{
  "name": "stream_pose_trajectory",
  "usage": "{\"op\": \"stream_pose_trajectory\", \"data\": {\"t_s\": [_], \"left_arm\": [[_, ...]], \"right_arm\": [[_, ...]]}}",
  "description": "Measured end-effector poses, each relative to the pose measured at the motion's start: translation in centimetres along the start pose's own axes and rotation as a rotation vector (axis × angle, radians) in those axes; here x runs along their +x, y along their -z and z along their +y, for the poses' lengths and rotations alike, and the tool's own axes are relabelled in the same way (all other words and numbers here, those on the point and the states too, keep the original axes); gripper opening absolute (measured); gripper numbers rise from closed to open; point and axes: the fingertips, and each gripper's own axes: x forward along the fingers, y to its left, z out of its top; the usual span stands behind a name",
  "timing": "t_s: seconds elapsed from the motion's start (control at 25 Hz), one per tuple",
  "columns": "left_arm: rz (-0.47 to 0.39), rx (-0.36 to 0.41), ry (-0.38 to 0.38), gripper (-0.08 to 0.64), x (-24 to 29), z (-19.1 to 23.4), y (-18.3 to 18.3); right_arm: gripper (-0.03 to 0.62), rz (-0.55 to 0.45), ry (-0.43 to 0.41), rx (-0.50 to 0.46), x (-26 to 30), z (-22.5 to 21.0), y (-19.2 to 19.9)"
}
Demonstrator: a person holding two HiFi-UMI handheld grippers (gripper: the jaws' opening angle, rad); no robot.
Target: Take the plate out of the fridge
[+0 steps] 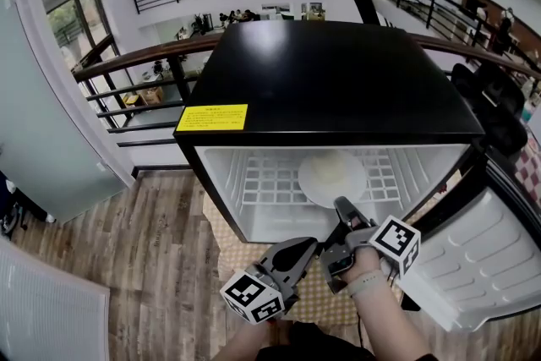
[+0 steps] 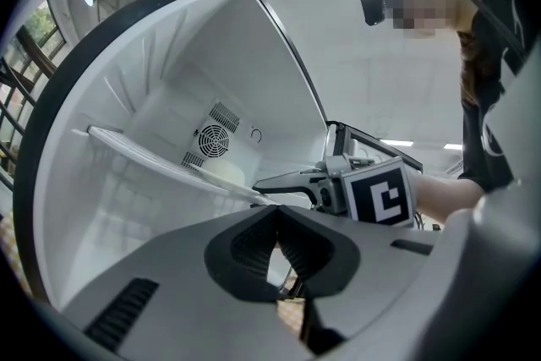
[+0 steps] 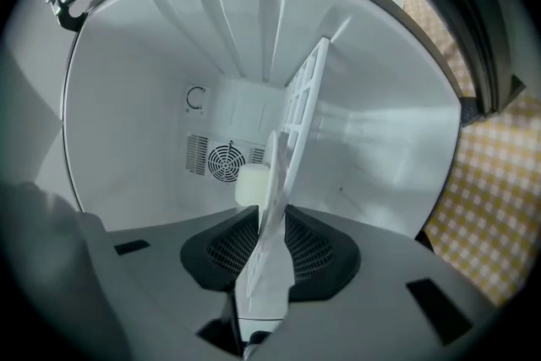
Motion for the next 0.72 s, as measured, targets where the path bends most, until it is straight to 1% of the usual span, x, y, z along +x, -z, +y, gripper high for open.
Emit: {"op": "stream_pose_trajectory", "data": {"t_s": [0.16, 0.28, 0.44, 0.72], "left_arm": [[-0.005, 0.007, 0.001, 0.009, -0.3, -0.2, -0.1], [-0.006, 0.005, -0.002, 0.009, -0.5, -0.4, -0.1], [-0.009, 0.004, -0.009, 0.009, -0.8, -0.5, -0.1], [-0.015, 0.009, -0.002, 0.009, -0.9, -0.8, -0.2]], "right_arm": [[0.092, -0.008, -0.001, 0.033, -0.6, 0.1, 0.1], [0.052, -0.018, -0.029, 0.024, -0.9, 0.4, -0.1], [0.047, -0.025, -0.066, 0.066, -1.3, 0.4, 0.2], [0.046, -0.017, -0.063, 0.088, -2.7, 0.5, 1.0]]}}
